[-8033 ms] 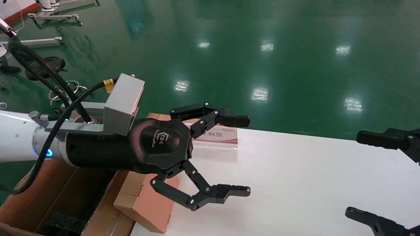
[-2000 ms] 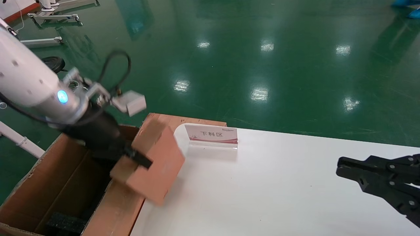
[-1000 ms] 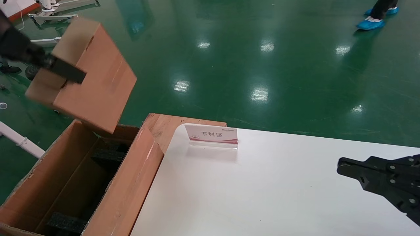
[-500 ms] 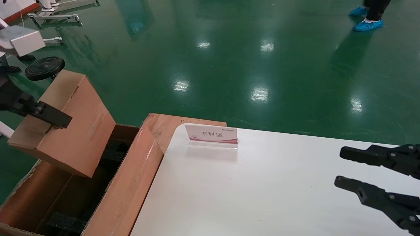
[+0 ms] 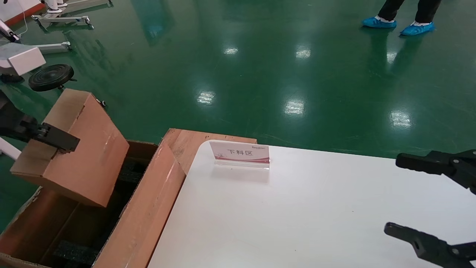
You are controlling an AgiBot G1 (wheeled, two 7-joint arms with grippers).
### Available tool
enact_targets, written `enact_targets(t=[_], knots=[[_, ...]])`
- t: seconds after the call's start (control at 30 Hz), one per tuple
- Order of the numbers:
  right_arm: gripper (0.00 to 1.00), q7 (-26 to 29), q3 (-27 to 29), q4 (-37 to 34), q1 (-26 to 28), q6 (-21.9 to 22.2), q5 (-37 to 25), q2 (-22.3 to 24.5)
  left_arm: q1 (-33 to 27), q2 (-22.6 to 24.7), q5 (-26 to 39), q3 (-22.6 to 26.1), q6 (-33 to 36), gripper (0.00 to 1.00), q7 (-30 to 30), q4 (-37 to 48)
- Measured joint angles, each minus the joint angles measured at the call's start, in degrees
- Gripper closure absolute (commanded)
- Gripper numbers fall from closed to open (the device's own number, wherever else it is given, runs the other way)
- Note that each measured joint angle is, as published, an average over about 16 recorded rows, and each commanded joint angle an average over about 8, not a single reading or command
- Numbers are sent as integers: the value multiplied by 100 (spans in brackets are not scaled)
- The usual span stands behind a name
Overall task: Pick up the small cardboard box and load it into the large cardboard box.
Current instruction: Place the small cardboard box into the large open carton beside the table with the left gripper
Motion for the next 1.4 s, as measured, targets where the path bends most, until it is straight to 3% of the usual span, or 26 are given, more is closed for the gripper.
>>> enact_targets(t=[0.73, 1.4], knots=[[0, -4, -7, 0, 2, 3, 5, 3, 0, 619, -381, 242, -26, 100, -916, -10], [0, -6, -12, -2, 1, 6, 8, 5, 66, 830, -267, 294, -102, 100, -935, 29]])
